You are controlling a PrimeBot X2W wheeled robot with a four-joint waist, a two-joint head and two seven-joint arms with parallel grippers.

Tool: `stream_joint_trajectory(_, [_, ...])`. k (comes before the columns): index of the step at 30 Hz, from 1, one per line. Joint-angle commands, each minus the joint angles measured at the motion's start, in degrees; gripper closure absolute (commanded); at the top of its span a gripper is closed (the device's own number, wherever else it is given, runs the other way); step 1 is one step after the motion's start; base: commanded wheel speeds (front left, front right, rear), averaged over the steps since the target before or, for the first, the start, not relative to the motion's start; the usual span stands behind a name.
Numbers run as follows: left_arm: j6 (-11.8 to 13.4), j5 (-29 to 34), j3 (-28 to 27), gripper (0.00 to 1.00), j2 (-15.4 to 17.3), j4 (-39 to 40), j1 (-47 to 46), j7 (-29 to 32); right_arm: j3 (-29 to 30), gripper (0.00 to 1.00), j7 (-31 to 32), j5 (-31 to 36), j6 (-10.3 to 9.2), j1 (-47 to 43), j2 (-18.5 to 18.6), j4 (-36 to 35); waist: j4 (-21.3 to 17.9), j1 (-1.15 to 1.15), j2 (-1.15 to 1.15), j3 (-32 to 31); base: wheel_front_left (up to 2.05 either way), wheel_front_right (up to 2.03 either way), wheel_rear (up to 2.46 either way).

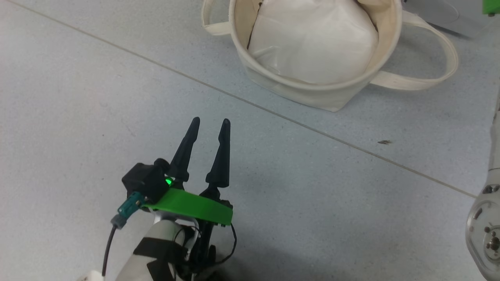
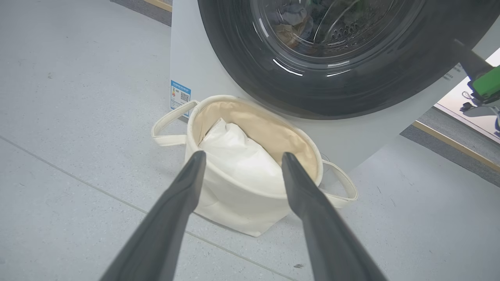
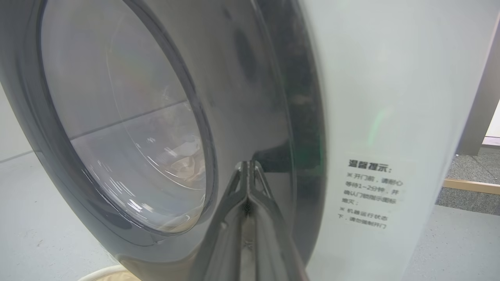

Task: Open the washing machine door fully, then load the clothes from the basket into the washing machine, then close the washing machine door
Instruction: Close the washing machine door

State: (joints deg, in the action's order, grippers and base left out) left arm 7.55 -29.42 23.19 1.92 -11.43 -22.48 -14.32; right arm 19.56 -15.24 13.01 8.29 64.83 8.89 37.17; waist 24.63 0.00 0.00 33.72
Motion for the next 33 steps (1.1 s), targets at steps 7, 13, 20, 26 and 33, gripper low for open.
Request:
stream_joint_trajectory(7, [-0.3,0.3,-2.0,0.0,1.0,0.4,-0.7,-0.7,-1.2,1.0,0.2,-2.0,-0.8,1.8,-0.8,-3.7,-1.7,0.0,0.0,-1.4,0.0,0.0,0.0])
stream_joint_trajectory(13, [-1.2,2.1,-3.1,0.0,1.0,-1.2,-0.3,-0.7,-7.3,1.0,0.2,-8.0,-0.8,-6.2,-3.0,-7.6,-4.7,0.0,0.0,-5.9,0.0,0.0,0.0])
stream_joint_trajectory(20, [-3.9,4.2,-7.4,0.0,1.0,-1.5,2.6,-0.7,-17.2,1.0,0.2,-19.4,-0.8,-26.1,-4.6,-16.3,-11.0,0.0,0.0,-14.7,0.0,0.0,0.0])
stream_joint_trajectory(26, [-6.9,7.0,-13.5,0.0,1.0,2.0,6.3,-0.7,-23.9,1.0,0.2,-25.0,-0.8,-38.4,-5.7,-22.6,-17.5,0.0,0.0,-19.1,0.0,0.0,0.0])
stream_joint_trajectory(33, [-9.2,9.6,-16.1,0.0,1.0,2.2,9.4,-0.7,-25.3,0.83,0.2,-27.4,-0.8,-49.4,-5.9,-32.7,-24.1,0.0,0.0,-22.8,0.0,0.0,0.0])
